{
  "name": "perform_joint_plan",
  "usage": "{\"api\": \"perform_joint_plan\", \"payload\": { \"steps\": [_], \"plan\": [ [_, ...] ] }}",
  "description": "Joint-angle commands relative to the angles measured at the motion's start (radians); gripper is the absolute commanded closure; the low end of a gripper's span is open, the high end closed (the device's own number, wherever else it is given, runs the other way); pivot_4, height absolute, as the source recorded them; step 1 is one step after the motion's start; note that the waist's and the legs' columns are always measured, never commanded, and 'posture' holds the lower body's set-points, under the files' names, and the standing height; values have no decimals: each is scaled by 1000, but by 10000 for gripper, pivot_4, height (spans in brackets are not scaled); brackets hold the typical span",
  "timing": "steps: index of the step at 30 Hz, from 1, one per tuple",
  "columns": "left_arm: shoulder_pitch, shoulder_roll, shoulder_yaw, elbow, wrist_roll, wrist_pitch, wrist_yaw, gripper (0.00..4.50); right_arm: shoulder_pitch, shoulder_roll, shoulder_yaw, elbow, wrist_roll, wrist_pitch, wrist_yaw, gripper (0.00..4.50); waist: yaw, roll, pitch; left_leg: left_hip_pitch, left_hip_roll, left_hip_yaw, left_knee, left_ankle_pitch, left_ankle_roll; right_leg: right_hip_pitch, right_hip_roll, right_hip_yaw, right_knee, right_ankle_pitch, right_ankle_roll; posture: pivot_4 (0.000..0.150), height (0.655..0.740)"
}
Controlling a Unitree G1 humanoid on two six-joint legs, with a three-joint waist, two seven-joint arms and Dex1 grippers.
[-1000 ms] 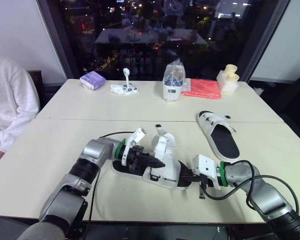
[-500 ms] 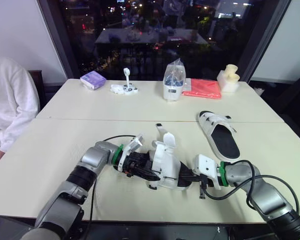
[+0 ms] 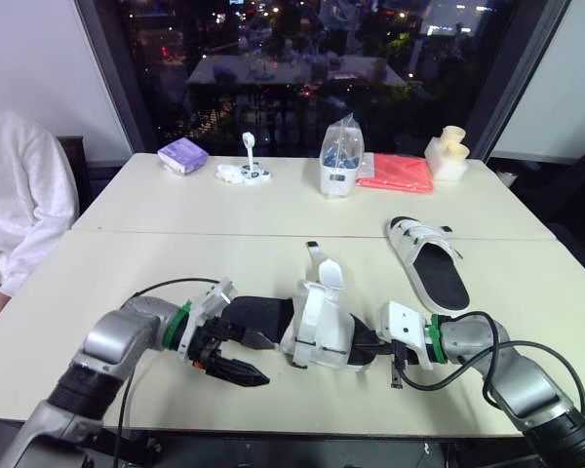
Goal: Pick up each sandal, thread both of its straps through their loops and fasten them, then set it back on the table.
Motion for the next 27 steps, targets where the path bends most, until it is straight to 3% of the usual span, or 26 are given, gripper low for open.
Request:
{"api": "perform_joint_plan", "payload": {
  "steps": [1, 18, 22, 27],
  "plan": [
    [4, -40, -9, 11, 43, -92, 66, 569, 10, -6, 3, 5, -15, 3, 0, 45000, 0, 0, 0, 0, 0, 0, 0, 0, 0, 0, 0, 0, 0, 0, 0, 1500, 7400],
    [-11, -210, -115, 131, 137, -235, 142, 569, 21, -11, 1, -16, -13, 17, -2, 45000, 2, 1, 0, 0, 0, 0, 0, 0, 1, 2, 0, 0, -4, 1, -1, 1500, 7400],
    [-13, -212, -111, 130, 135, -224, 154, 17531, 25, -11, 0, -20, -12, 20, -4, 45000, 1, 1, 0, 0, 0, 0, 0, 0, 1, 2, 0, 0, -4, 1, -1, 1500, 7400],
    [-7, -167, -117, 90, 119, -186, 121, 43862, 27, -10, 0, -24, -11, 25, -5, 45000, 1, 1, 0, 0, 0, 0, -1, -1, 1, 2, 0, -1, -5, 1, -1, 1500, 7400]
  ]
}}
